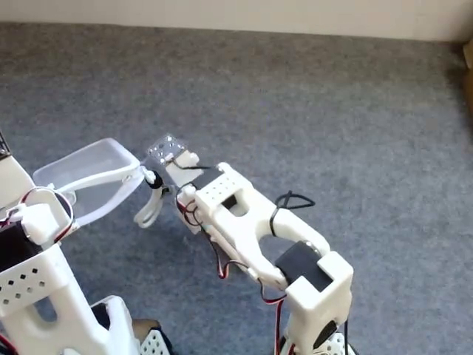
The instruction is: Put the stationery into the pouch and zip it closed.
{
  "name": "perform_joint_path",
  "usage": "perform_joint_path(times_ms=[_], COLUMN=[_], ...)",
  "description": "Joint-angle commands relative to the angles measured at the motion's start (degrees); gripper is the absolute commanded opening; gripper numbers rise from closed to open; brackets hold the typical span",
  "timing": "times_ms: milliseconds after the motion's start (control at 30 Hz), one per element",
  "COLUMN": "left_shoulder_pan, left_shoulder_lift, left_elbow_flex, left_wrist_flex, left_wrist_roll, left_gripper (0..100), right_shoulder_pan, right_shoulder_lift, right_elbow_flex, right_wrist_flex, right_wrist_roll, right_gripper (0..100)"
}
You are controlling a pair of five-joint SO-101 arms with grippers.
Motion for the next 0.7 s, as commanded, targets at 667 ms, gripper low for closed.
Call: perform_joint_path(times_ms=[667], left_shoulder_pan=[-0.7], left_shoulder_lift=[0.6], left_elbow_flex=[0.2], left_wrist_flex=[-0.7], left_wrist_roll=[-0.4], left_gripper=[1], right_shoulder_pan=[1.7], right_shoulder_lift=[2.2], right_elbow_flex=[-7.3], right_wrist_flex=[13.6], right_wrist_roll=[3.1], right_gripper=[5.7])
